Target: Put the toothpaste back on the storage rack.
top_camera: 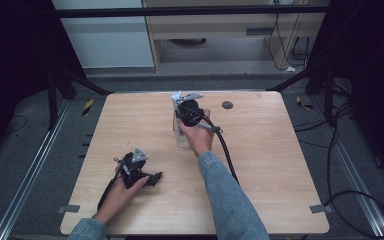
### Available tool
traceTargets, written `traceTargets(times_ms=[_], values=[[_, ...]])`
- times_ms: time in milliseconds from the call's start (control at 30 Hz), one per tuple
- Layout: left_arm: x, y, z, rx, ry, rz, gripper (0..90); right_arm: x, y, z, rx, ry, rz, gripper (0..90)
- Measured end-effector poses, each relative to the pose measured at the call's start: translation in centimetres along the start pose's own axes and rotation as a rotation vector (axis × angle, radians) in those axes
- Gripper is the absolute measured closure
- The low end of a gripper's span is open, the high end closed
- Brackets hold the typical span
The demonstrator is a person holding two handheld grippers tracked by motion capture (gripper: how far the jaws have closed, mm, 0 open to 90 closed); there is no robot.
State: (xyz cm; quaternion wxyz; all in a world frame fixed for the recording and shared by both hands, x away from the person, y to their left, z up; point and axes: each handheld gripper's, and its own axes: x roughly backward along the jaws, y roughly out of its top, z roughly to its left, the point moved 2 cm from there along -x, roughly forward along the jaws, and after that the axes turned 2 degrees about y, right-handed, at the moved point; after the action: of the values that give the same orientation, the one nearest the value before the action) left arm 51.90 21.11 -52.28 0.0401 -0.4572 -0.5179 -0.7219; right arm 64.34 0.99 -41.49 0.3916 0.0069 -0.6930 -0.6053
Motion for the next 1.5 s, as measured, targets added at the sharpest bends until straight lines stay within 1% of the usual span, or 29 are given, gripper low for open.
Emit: traceTargets(times_ms=[300, 333, 500, 600, 833, 867, 1133, 1267, 1333, 1400, 1500], values=[[0.0, 0.0, 0.0, -0.001, 0.0, 0.0, 0.0, 0.0, -0.1, 0.0, 0.004, -0.001, -0.005, 77.1], [0.0, 0.0, 0.0, 0.0, 0.0, 0.0, 0.0, 0.0, 0.0, 0.0, -0.003, 0.003, -0.006, 76.4], [0.0, 0.0, 0.0, 0.0, 0.0, 0.0, 0.0, 0.1, 0.1, 0.0, -0.007, 0.007, -0.013, 74.6], [0.0, 0.0, 0.0, -0.002, 0.0, 0.001, 0.0, 0.1, 0.0, 0.0, -0.005, 0.012, -0.008, 73.1], [0.0, 0.0, 0.0, -0.003, 0.0, 0.002, 0.0, 0.3, -0.2, 0.0, -0.012, 0.008, -0.008, 69.8], [0.0, 0.0, 0.0, -0.003, 0.0, 0.003, 0.0, 0.3, -0.2, -0.1, -0.006, 0.006, -0.011, 69.2], [0.0, 0.0, 0.0, -0.003, 0.0, 0.002, 0.0, 1.1, -0.1, -0.4, -0.012, 0.003, -0.014, 67.3], [0.0, 0.0, 0.0, -0.004, 0.0, 0.003, 0.0, 1.4, -0.2, -0.5, -0.007, 0.001, -0.016, 67.1], [0.0, 0.0, 0.0, -0.003, 0.0, 0.002, 0.0, 1.7, -0.2, -0.6, -0.014, 0.001, -0.011, 67.0], [0.0, 0.0, 0.0, -0.003, 0.0, 0.002, 0.0, 1.9, -0.3, -0.8, -0.006, 0.0, -0.013, 66.9], [0.0, 0.0, 0.0, -0.003, 0.0, 0.002, 0.0, 2.1, -0.3, -0.8, -0.009, 0.002, -0.013, 66.7]])
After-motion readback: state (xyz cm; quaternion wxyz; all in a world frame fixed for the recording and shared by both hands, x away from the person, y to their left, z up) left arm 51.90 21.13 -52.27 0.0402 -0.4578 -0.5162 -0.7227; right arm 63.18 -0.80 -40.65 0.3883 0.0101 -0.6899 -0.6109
